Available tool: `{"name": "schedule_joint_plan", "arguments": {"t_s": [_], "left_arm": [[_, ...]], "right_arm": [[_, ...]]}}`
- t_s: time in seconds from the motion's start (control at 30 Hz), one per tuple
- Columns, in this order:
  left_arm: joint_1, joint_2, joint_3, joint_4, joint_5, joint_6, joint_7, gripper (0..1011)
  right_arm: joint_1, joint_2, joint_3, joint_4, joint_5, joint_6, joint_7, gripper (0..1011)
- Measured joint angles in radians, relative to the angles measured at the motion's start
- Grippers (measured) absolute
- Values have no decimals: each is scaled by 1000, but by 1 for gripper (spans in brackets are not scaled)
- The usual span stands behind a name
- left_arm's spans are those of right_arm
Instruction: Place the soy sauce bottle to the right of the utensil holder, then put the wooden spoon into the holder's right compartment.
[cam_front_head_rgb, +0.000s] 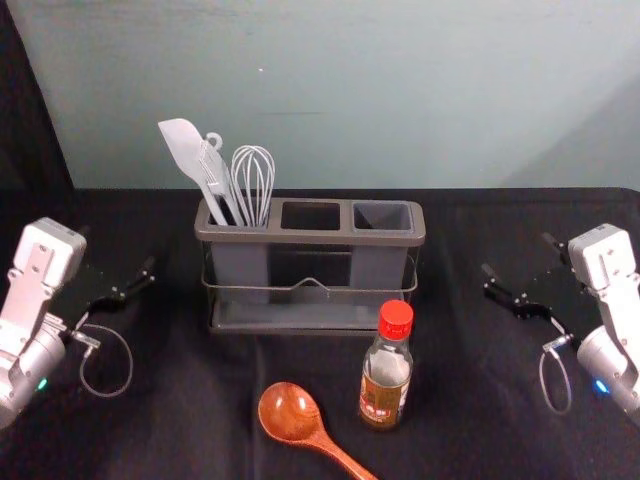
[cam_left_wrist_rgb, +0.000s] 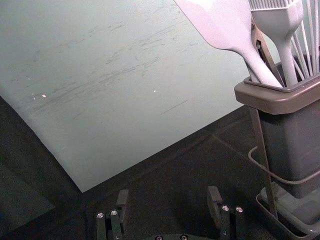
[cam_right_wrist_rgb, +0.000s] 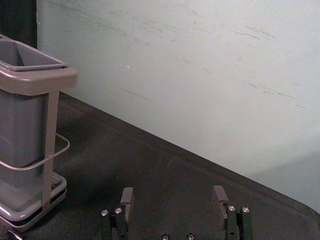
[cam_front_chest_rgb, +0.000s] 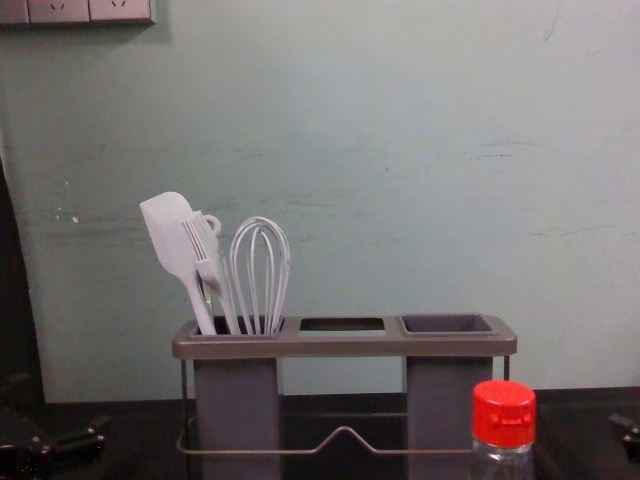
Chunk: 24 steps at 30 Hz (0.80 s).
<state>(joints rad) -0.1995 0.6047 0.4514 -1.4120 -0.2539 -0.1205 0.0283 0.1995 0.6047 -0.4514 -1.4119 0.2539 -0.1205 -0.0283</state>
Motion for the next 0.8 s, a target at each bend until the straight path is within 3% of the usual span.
{"name": "schedule_joint_plan", "arguments": {"t_s": [0.13, 0.37, 0.63, 0.8], "left_arm": [[0, 0, 0, 0, 0, 0, 0, 1011], [0, 0, 0, 0, 0, 0, 0, 1011], [0, 0, 0, 0, 0, 0, 0, 1011], [0, 0, 0, 0, 0, 0, 0, 1011]], "right_arm": [[-5, 0, 4, -6, -5, -8, 0, 1003], [-67, 17, 43, -96, -26, -40, -16, 1003], [-188, 67, 108, -235, -2, -89, -16, 1003], [-288, 113, 162, -301, 43, -158, 13, 1003]]}}
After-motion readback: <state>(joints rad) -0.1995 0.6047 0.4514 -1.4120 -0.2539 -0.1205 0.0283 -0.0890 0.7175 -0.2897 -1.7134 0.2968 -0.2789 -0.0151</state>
